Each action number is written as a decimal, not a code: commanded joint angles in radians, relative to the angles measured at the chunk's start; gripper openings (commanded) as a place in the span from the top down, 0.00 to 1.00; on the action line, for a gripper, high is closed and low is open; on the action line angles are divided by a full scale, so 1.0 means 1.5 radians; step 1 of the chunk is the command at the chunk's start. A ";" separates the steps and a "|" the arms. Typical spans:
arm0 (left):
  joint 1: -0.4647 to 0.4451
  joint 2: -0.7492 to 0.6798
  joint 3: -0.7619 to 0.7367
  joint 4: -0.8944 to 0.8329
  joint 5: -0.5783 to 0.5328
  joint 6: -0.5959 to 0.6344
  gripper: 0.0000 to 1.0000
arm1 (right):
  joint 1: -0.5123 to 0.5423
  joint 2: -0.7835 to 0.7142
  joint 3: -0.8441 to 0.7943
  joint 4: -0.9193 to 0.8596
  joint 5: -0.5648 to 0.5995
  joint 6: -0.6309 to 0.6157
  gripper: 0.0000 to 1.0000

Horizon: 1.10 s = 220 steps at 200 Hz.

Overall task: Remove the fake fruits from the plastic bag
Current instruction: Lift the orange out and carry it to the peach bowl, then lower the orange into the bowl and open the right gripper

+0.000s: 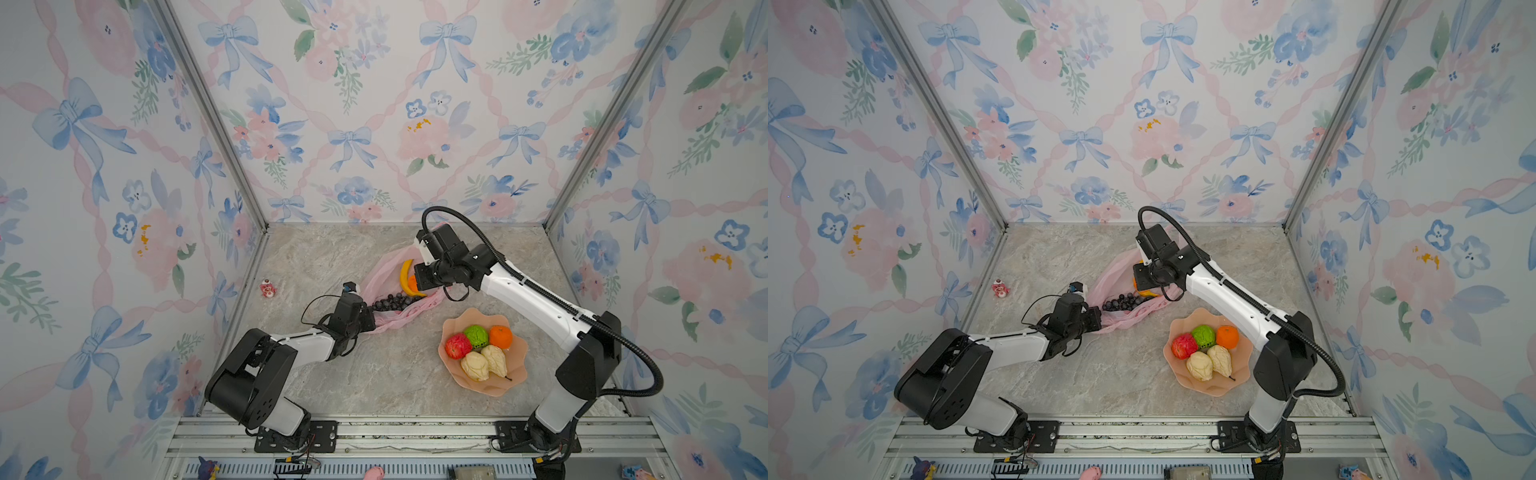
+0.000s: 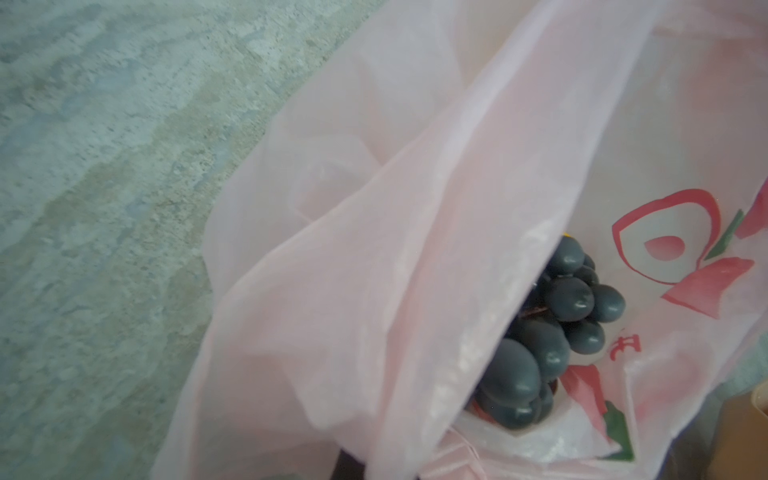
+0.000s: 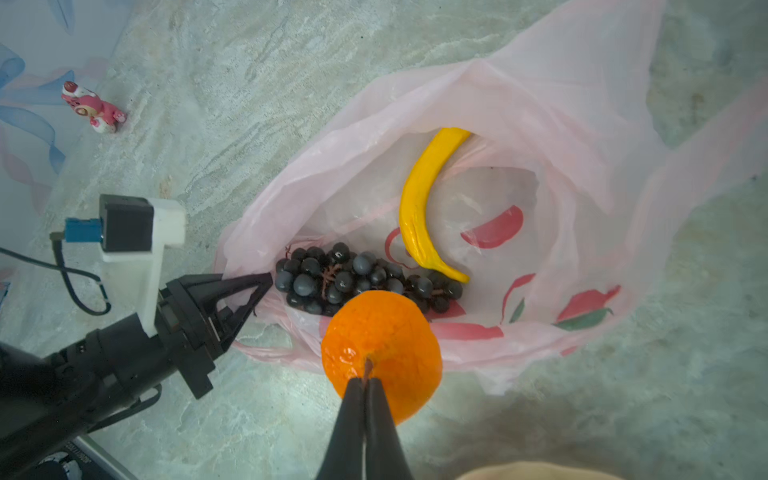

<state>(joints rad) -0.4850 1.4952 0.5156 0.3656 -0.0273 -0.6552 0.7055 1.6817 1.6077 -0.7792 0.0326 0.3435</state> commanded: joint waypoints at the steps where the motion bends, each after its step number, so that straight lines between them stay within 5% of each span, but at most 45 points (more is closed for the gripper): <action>1: -0.002 -0.004 0.013 -0.011 -0.012 0.008 1.00 | -0.032 -0.071 -0.071 -0.042 0.017 0.003 0.99; 109: -0.002 0.040 0.046 -0.011 0.005 0.007 1.00 | -0.080 -0.317 -0.303 -0.153 0.058 0.085 0.99; 220: -0.002 0.044 0.051 -0.011 0.007 0.010 1.00 | -0.056 -0.392 -0.448 -0.125 0.053 0.126 1.00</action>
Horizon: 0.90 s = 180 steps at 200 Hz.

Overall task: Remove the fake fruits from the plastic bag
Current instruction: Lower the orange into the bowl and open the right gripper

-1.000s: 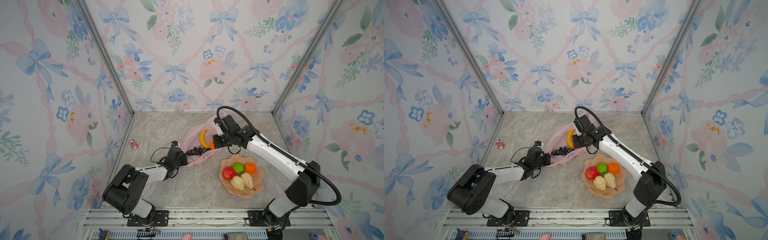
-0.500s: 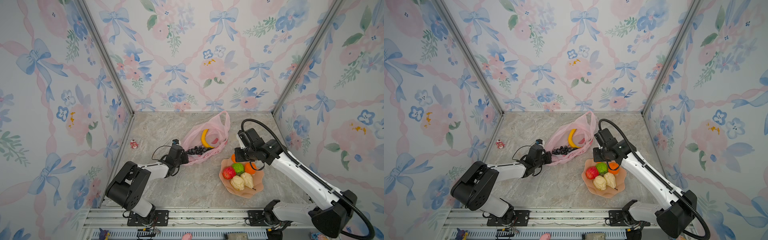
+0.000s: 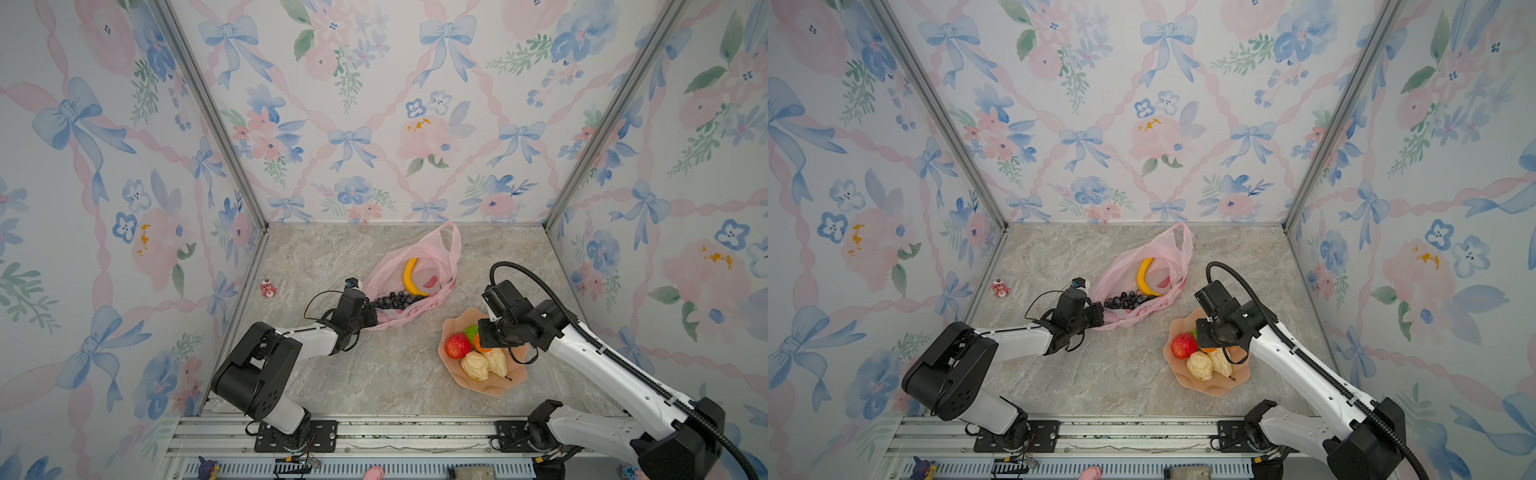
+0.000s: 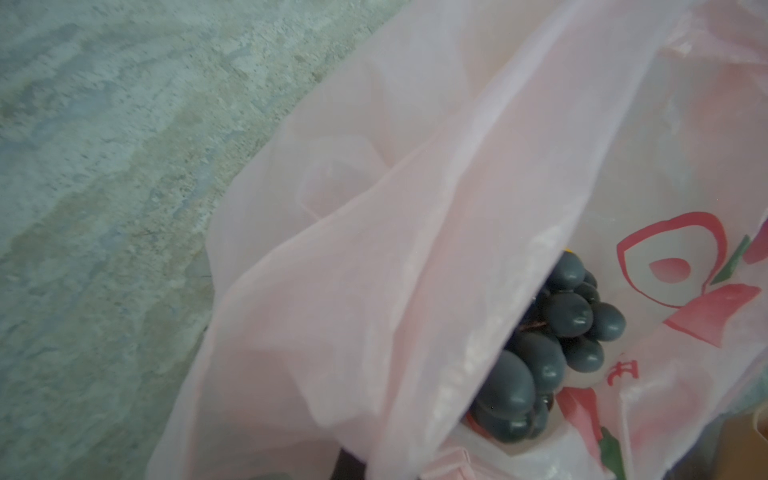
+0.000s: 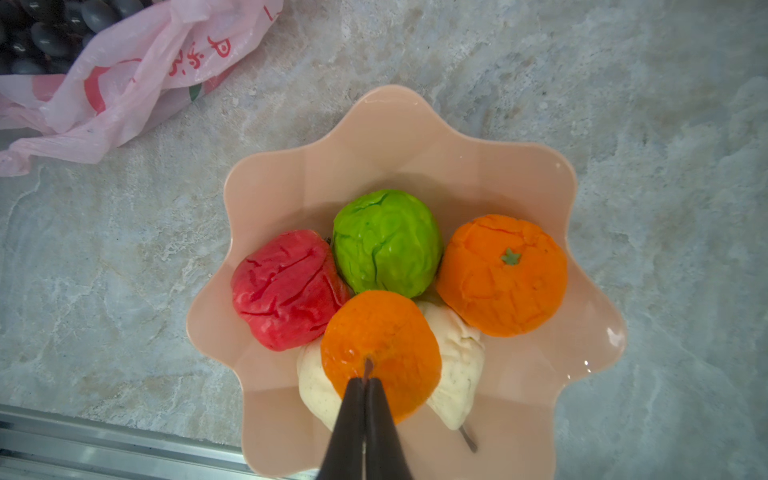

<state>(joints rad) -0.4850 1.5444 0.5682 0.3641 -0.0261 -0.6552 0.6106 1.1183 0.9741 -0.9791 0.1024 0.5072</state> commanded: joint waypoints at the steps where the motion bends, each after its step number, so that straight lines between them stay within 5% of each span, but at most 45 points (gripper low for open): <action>1: -0.002 0.011 0.016 -0.010 0.007 0.010 1.00 | 0.007 -0.016 -0.026 0.009 0.007 0.017 1.00; 114: -0.003 -0.001 0.010 -0.010 0.004 0.002 1.00 | 0.011 -0.011 -0.063 0.055 0.017 0.023 0.99; 180: -0.003 -0.011 0.004 -0.010 -0.001 0.002 1.00 | 0.015 -0.010 -0.036 0.036 0.071 0.008 0.61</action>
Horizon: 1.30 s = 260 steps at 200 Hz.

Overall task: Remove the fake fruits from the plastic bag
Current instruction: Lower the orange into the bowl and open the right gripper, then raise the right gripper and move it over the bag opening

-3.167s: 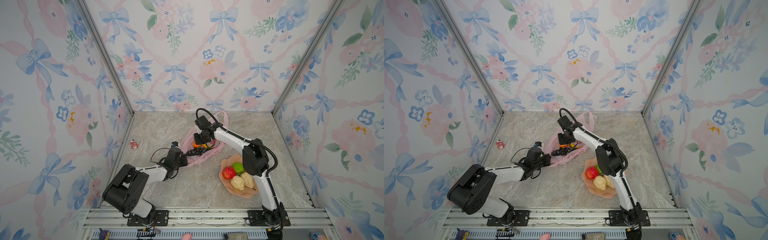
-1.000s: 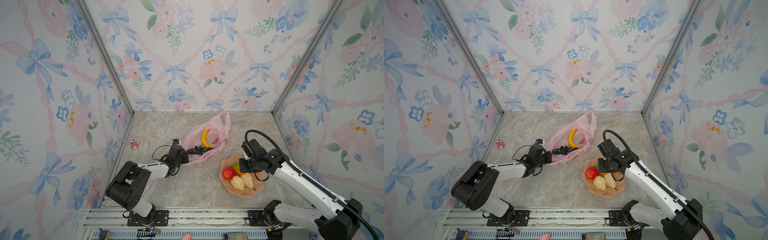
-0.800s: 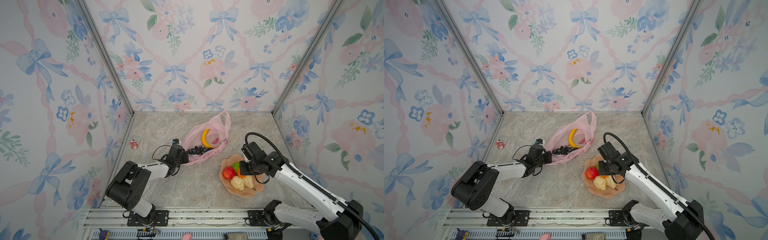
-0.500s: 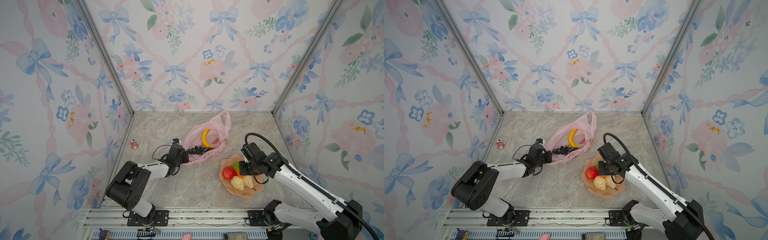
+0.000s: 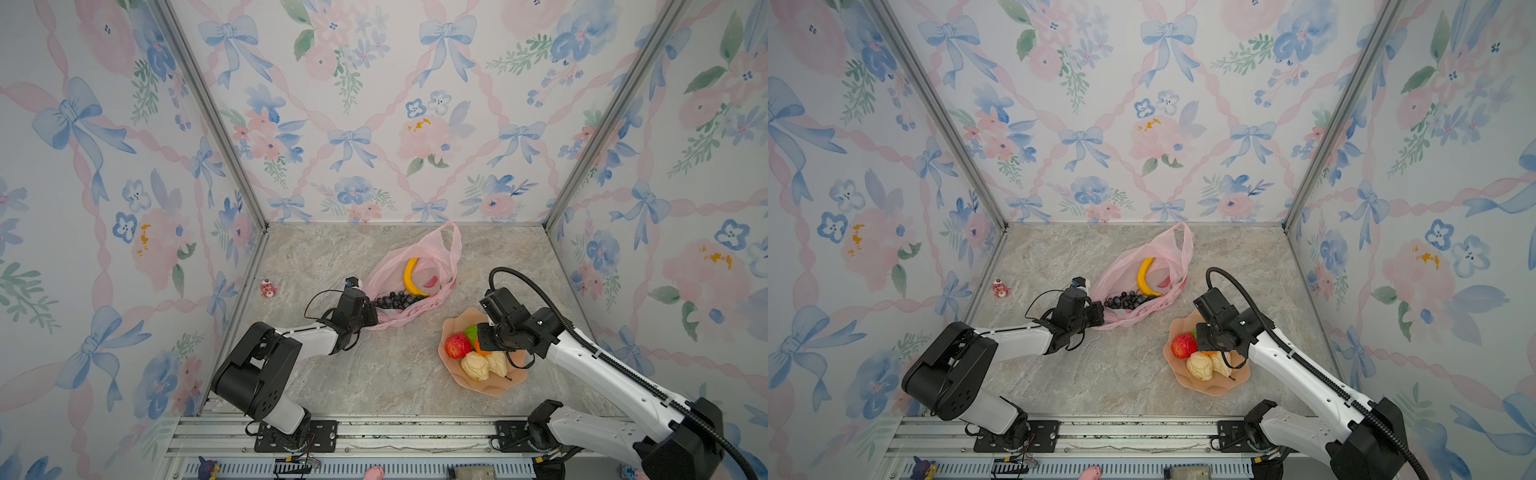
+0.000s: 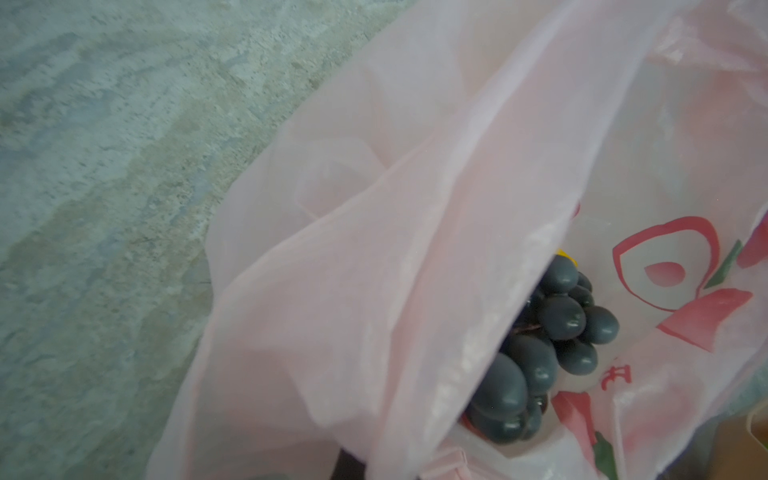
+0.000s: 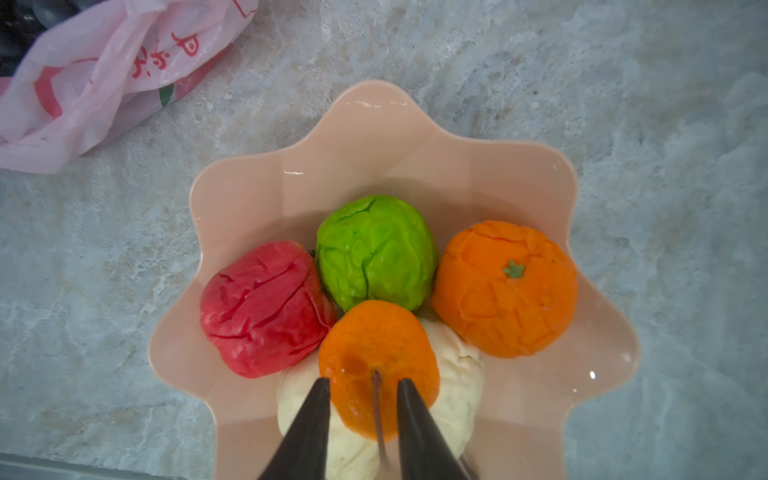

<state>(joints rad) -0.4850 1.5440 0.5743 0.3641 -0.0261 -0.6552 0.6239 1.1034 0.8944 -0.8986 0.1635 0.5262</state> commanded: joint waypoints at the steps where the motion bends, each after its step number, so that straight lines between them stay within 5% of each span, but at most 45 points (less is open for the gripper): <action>1: -0.003 -0.011 0.000 -0.010 -0.001 0.002 1.00 | 0.006 0.000 0.018 -0.017 0.031 -0.006 0.60; 97: -0.002 -0.019 -0.003 -0.011 -0.010 0.007 1.00 | 0.006 0.067 0.146 0.014 0.072 -0.081 0.53; 260: -0.001 -0.033 -0.005 -0.022 -0.003 0.023 1.00 | 0.016 0.555 0.540 0.095 -0.102 -0.137 0.52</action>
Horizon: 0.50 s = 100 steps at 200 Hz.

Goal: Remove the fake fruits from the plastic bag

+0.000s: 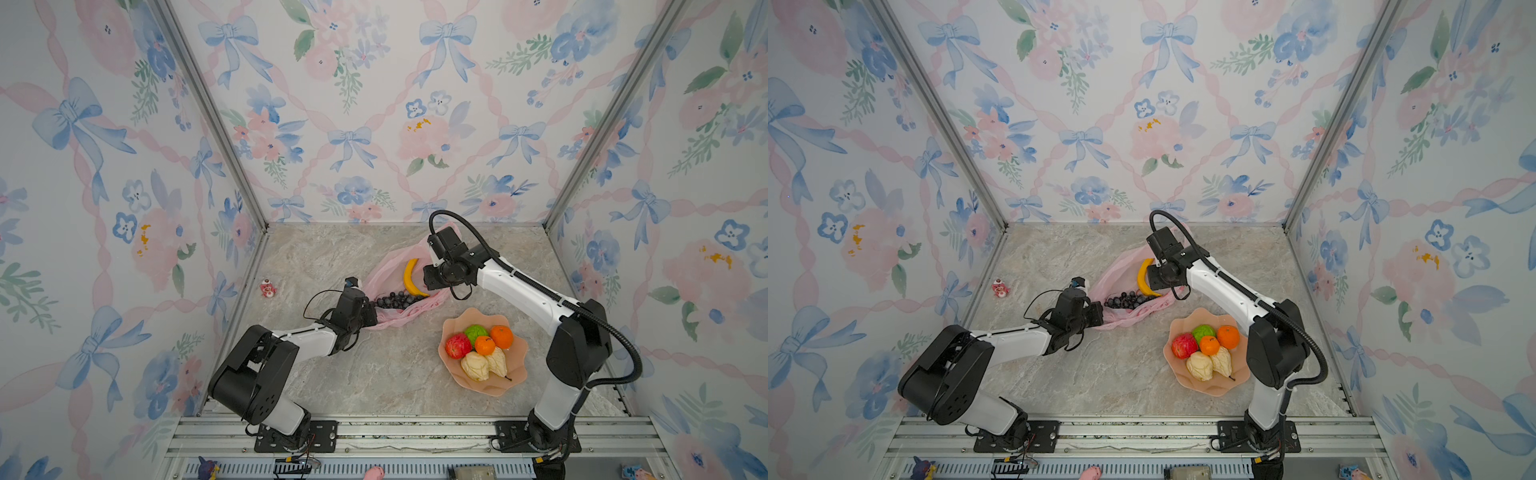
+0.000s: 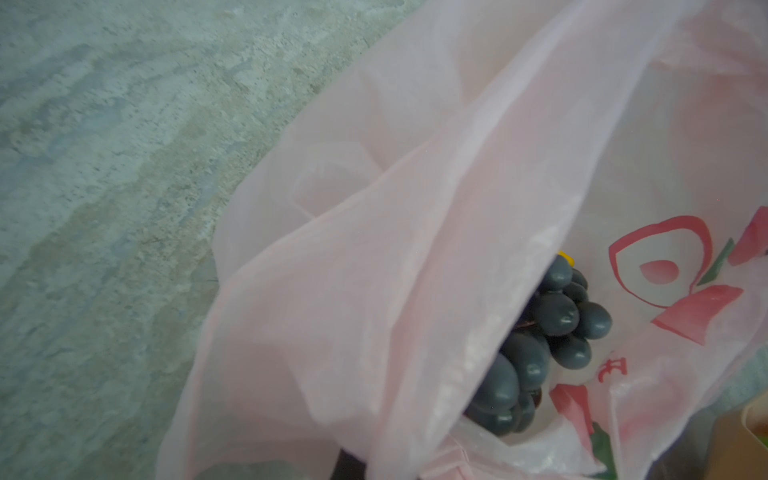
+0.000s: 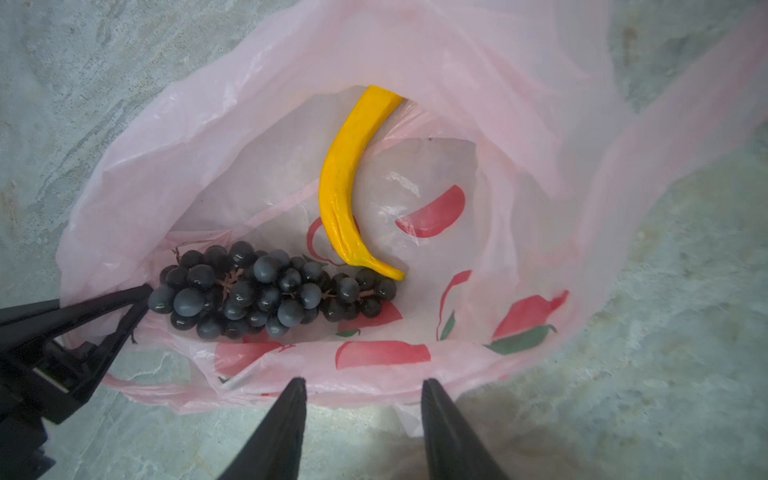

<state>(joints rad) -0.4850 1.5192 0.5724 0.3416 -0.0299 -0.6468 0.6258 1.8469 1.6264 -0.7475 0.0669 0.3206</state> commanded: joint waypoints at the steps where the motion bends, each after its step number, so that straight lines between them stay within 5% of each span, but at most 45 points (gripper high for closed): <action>1: -0.001 -0.016 -0.003 -0.007 -0.001 0.017 1.00 | 0.015 0.062 0.055 -0.006 -0.039 0.001 0.52; 100: -0.001 -0.018 -0.011 -0.008 -0.006 0.020 1.00 | 0.018 0.266 0.219 -0.030 -0.032 0.008 0.53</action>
<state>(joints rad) -0.4850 1.5021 0.5659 0.3416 -0.0303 -0.6357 0.6437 2.1975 1.8996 -0.7589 0.0067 0.3260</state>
